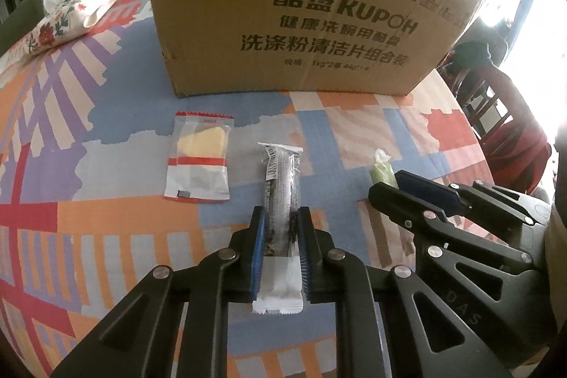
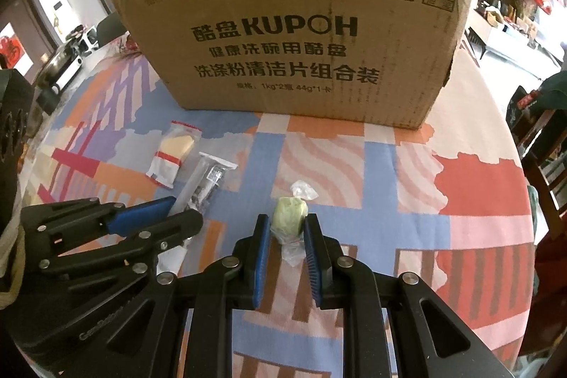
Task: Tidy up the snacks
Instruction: 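Carry the stick and green candy over the box and open both tools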
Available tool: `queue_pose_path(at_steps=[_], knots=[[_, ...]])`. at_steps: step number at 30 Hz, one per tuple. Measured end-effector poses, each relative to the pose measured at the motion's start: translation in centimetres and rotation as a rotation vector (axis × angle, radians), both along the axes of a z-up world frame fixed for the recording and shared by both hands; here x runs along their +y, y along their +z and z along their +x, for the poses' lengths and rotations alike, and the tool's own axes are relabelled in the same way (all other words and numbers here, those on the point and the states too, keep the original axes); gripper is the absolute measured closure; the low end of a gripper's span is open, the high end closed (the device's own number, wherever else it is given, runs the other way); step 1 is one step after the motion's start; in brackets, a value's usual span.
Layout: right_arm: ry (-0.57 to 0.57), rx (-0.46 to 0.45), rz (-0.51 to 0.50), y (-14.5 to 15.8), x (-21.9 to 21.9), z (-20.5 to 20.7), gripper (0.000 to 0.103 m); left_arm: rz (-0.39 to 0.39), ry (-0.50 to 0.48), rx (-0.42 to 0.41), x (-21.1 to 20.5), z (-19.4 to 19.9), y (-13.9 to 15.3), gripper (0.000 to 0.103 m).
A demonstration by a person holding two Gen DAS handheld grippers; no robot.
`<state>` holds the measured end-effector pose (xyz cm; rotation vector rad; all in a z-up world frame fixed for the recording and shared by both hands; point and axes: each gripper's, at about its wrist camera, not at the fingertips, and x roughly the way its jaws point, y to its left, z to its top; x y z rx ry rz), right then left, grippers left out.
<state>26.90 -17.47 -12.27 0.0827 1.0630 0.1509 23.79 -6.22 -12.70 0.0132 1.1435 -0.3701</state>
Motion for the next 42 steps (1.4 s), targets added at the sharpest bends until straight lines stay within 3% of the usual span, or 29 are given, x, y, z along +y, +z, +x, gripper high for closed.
queue_pose_path(at_steps=[12,23,32,42], knots=[[-0.004,-0.068,0.021,3.0,-0.3,-1.4,0.082,-0.048,0.043,-0.133,1.5,-1.7,4.9,0.086],[0.004,-0.217,0.038,9.6,-0.6,-2.6,0.082,-0.104,0.039,-0.251,1.7,-2.4,10.7,0.086],[0.017,-0.327,0.050,14.8,-0.4,-1.7,0.082,-0.126,0.041,-0.338,1.7,-1.6,15.3,0.086],[0.028,-0.396,0.034,18.3,-0.4,0.1,0.082,-0.132,0.032,-0.400,1.1,0.9,18.9,0.086]])
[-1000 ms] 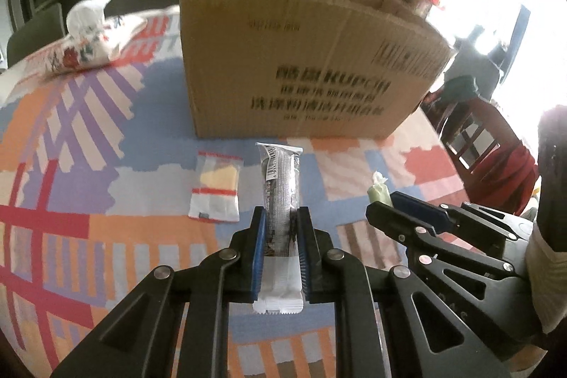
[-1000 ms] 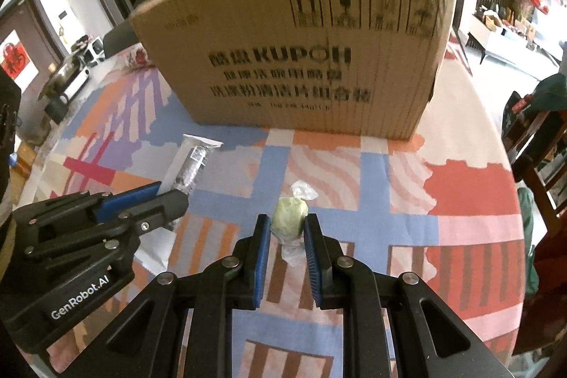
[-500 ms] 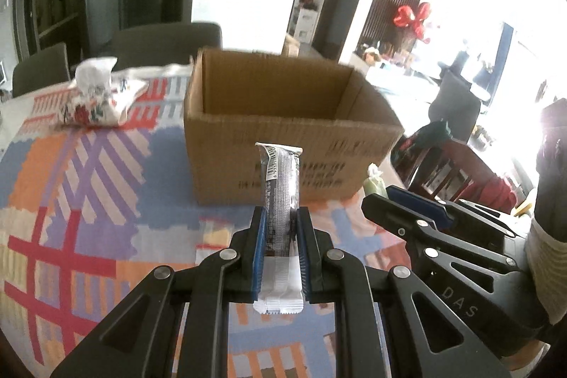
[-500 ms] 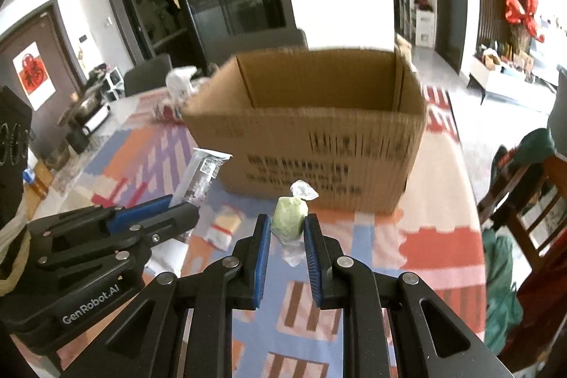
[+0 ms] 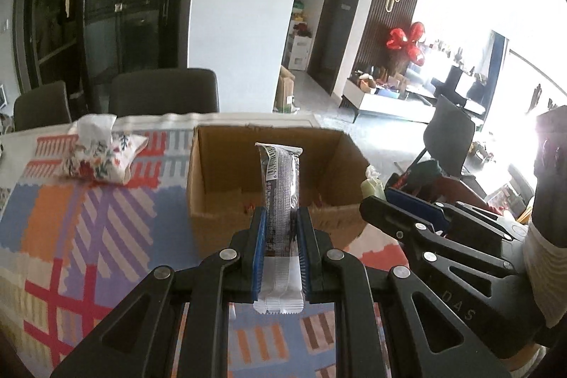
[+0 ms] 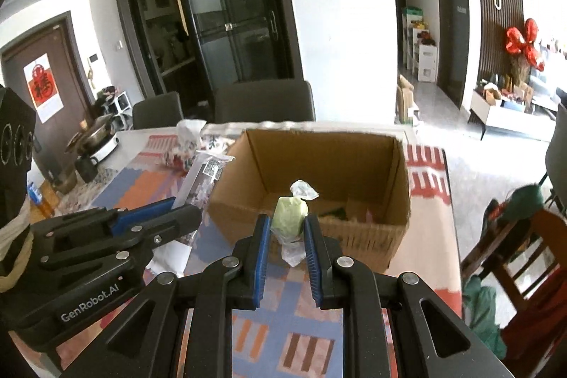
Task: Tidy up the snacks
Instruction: 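Carry the stick and green candy over the box and open both tools, then move both tools back from the box toward the last packet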
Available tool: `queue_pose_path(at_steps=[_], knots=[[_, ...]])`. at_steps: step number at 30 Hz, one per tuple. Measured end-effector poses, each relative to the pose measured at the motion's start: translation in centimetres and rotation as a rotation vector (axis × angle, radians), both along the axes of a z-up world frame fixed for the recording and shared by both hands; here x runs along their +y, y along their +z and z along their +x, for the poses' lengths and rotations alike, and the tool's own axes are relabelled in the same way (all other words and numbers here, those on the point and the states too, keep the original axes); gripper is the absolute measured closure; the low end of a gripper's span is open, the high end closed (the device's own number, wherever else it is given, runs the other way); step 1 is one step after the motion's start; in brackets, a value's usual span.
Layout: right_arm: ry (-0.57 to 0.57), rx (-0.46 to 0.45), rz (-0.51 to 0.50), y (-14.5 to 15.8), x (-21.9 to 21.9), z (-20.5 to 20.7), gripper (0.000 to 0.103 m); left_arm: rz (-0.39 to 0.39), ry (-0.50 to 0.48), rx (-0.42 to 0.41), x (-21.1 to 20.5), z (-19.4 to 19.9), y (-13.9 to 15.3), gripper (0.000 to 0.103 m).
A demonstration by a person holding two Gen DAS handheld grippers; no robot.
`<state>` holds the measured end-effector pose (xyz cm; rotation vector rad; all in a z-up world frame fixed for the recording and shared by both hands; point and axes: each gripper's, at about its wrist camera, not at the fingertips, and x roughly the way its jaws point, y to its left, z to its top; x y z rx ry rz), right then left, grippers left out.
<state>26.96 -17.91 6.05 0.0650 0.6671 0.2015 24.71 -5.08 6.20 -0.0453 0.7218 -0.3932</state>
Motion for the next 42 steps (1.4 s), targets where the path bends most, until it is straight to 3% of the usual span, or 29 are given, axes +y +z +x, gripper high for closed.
queue_pose_path(at_steps=[10,19,20,21,24,26,42], knots=[[-0.012,-0.007,-0.019,1.6,-0.9,4.0,0.082,0.017,0.015,-0.001,-0.9,4.5,1.1,0.086],[-0.022,0.046,-0.009,1.1,-2.1,7.8,0.082,0.055,0.034,0.077,-2.1,8.8,-0.1,0.085],[-0.031,0.052,-0.009,0.9,-2.3,8.2,0.082,0.068,0.049,0.080,-2.2,9.1,-0.2,0.083],[-0.043,0.055,-0.012,0.8,-2.4,8.6,0.081,0.091,0.072,0.074,-2.2,9.4,-0.3,0.075],[-0.072,0.080,-0.018,0.2,-2.8,9.2,0.058,0.111,0.097,0.066,-1.9,9.1,-0.4,0.065],[-0.081,0.078,-0.022,-0.1,-2.9,8.9,0.058,0.113,0.099,0.069,-1.6,8.6,-0.5,0.060],[-0.091,0.045,-0.054,-0.8,-0.5,3.7,0.032,0.166,0.103,0.012,1.6,2.7,-1.9,0.052]])
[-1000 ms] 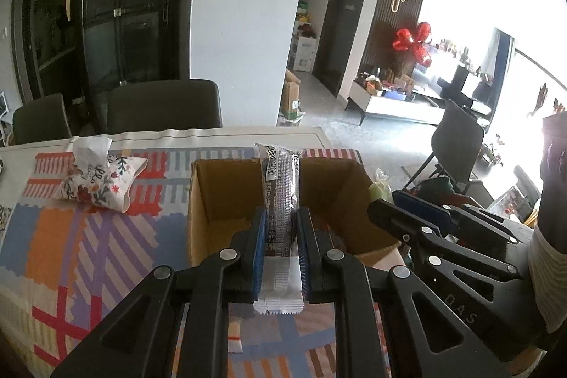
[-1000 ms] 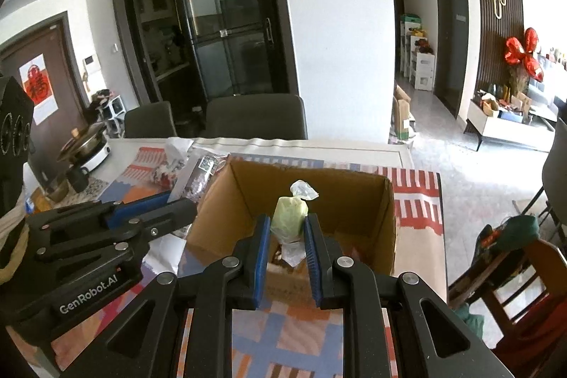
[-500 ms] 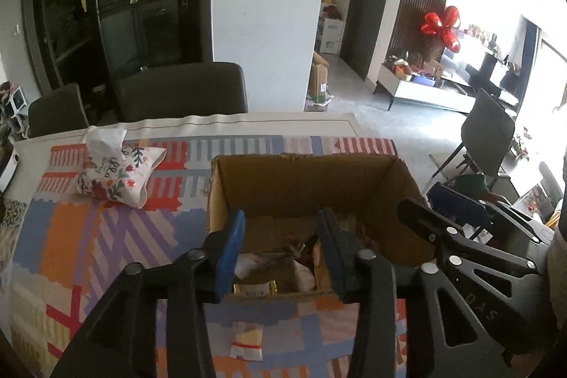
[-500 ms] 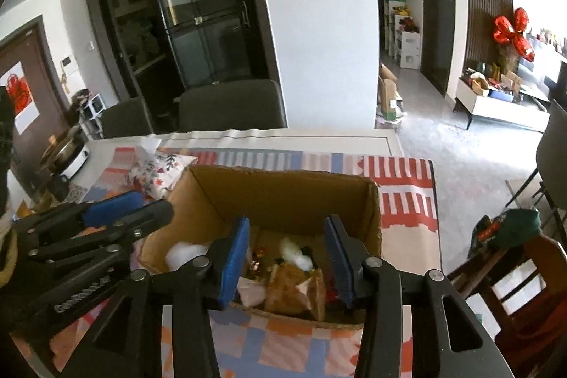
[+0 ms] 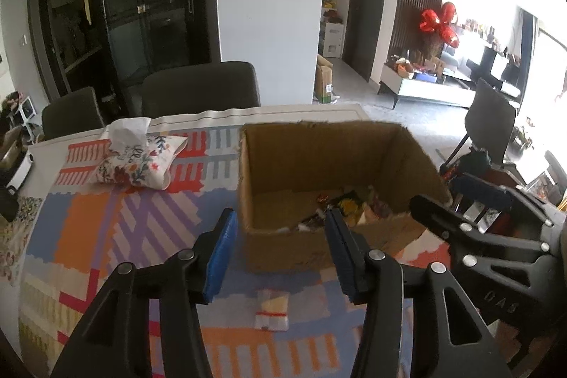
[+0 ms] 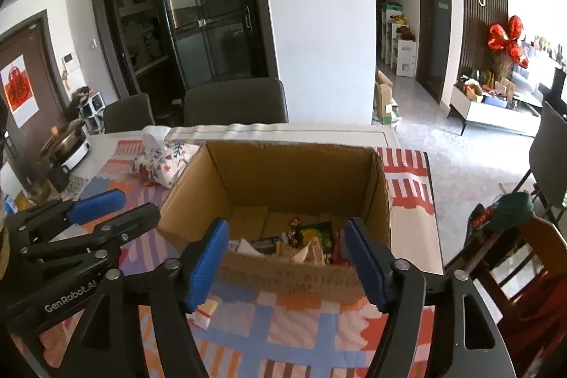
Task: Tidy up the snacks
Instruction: 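Move both tools back from the box toward the last packet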
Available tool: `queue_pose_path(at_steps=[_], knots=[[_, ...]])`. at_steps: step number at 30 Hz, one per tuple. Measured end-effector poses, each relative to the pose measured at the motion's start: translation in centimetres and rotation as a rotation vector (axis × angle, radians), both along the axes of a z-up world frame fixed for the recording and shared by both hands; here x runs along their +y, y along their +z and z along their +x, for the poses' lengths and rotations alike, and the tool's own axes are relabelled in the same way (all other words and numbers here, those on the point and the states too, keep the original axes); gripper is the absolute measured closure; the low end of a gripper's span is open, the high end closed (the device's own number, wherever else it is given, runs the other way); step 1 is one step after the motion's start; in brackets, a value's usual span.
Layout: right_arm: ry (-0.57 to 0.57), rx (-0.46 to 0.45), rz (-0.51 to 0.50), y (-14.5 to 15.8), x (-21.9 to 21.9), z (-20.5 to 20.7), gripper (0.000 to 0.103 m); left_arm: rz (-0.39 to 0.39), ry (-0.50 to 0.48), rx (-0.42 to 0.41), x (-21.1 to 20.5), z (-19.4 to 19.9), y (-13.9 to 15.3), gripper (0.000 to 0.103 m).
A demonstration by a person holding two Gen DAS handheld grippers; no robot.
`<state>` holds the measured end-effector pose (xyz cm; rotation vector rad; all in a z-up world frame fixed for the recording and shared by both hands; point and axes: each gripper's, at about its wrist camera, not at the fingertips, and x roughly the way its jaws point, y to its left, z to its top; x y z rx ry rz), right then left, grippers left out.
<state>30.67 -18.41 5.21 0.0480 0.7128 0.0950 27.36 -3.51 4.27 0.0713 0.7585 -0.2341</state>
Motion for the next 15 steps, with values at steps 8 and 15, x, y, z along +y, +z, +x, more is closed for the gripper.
queue_pose_path(at_steps=[8,15], knots=[[-0.023,0.038,-0.007,-1.9,0.9,-1.8,0.027,0.013,-0.014,0.026,1.5,-1.7,-2.3,0.048],[-0.037,0.104,-0.003,-4.8,1.4,-2.4,0.027,0.012,-0.041,0.092,1.9,-2.3,-5.4,0.047]])
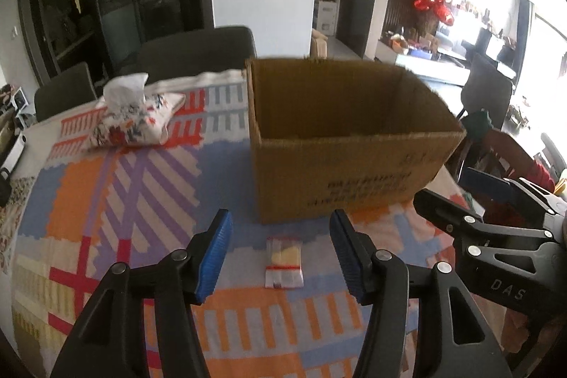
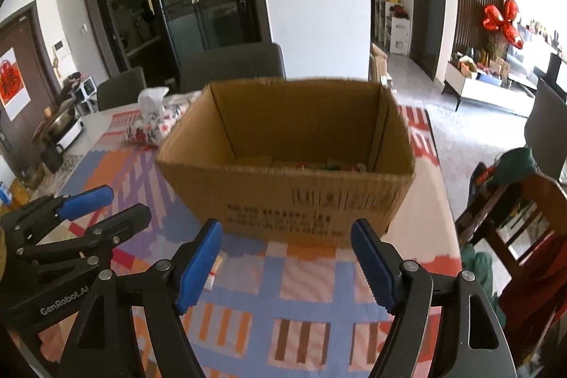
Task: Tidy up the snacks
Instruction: 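Move both tools back from the box toward the last packet, then grasp the clear packet with the yellow cake using the left tool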
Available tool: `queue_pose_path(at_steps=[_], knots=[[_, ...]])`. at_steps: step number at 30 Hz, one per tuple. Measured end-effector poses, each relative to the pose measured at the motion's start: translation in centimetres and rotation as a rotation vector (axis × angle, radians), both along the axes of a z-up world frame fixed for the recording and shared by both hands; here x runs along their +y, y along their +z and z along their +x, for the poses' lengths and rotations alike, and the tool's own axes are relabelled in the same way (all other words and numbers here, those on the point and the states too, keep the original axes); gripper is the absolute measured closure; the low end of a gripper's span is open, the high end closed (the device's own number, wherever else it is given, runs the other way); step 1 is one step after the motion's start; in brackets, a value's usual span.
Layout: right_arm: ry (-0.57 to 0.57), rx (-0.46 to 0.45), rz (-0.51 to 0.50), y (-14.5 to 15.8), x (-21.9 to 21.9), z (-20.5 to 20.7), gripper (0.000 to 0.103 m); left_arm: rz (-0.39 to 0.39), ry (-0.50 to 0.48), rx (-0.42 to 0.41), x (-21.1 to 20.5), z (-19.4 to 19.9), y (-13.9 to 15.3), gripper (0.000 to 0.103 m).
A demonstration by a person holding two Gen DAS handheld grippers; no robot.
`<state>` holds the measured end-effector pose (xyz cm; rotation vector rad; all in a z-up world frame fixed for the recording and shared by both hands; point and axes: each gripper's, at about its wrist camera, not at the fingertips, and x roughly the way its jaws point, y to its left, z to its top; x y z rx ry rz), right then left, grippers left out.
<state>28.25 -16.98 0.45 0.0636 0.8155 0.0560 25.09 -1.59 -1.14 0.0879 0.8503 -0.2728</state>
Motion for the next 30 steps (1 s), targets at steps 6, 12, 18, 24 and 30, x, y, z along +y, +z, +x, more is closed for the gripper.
queue_pose_path(at_steps=[6,12,18,24,30], knots=[[-0.014,0.051,-0.009,-2.5,0.3,-0.4,0.027,0.010,-0.009,0.050,0.1,0.0,-3.0,0.045],[-0.013,0.100,0.000,-4.9,0.4,-0.6,0.027,0.036,-0.033,0.093,-0.2,0.0,-6.1,0.045],[-0.023,0.148,0.011,-7.0,0.0,-0.7,0.027,0.039,-0.061,0.131,-0.7,0.3,-8.6,0.045],[-0.059,0.175,0.038,-8.6,-0.7,-0.7,0.027,0.043,-0.092,0.148,-1.4,1.0,-10.2,0.045],[-0.087,0.193,0.022,-10.1,-0.6,-0.2,0.027,0.067,-0.074,0.166,-1.9,2.3,-11.7,0.046]])
